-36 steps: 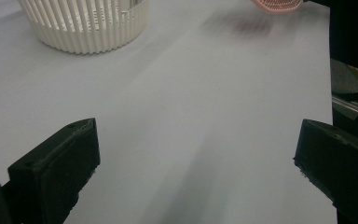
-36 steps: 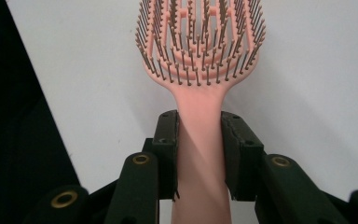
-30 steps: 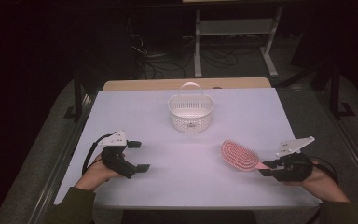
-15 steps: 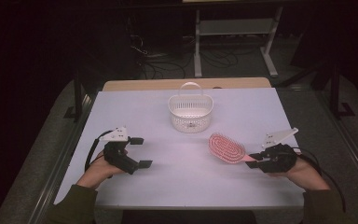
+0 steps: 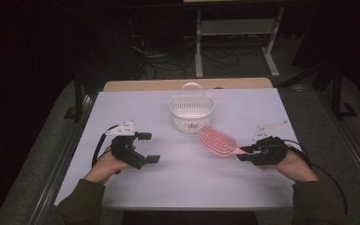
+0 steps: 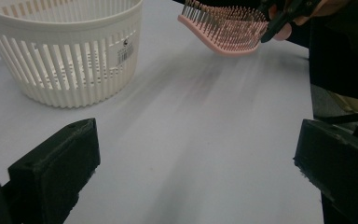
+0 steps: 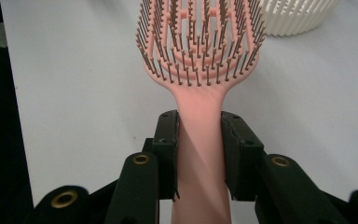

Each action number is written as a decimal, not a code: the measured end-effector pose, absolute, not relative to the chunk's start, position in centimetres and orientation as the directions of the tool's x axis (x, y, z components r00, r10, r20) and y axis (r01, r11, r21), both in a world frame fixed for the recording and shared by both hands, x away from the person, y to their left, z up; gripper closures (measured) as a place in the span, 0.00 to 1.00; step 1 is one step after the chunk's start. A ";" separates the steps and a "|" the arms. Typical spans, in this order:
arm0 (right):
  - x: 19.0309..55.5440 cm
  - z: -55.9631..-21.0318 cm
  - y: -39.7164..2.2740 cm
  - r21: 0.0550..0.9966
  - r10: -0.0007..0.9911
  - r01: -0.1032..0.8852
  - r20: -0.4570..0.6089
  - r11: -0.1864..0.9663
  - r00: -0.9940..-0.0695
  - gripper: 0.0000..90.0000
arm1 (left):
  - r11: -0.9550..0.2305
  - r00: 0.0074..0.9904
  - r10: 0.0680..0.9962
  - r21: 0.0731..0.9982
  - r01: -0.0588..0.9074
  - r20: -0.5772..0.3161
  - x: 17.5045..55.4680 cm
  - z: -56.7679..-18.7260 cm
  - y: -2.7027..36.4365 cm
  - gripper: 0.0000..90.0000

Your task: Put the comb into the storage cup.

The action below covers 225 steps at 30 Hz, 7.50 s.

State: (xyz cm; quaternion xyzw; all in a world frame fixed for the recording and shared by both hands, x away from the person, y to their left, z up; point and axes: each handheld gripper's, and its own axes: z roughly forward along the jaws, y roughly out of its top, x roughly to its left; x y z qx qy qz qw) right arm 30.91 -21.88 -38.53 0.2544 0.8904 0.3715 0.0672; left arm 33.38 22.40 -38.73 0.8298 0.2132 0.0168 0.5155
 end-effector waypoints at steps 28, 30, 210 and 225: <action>32.3 -37.2 -17.9 0.756 0.487 0.352 0.050 0.552 -0.872 0.76 | -0.339 0.916 0.341 0.881 0.330 -0.212 34.6 -38.5 18.1 0.00; 32.4 -37.3 -17.6 0.757 0.479 0.343 0.045 0.556 -0.877 0.76 | -0.335 0.915 0.344 0.882 0.332 -0.213 34.6 -38.5 18.1 0.00; 31.9 -40.6 -9.3 0.773 0.424 0.281 0.017 0.569 -0.906 0.72 | -0.052 0.818 0.329 0.856 0.514 -0.471 34.2 -38.6 18.0 0.73; 32.5 -40.4 -10.1 0.790 0.523 0.383 0.093 0.479 -0.847 0.31 | -0.015 0.811 0.352 0.864 0.503 -0.466 34.3 -38.1 19.2 0.73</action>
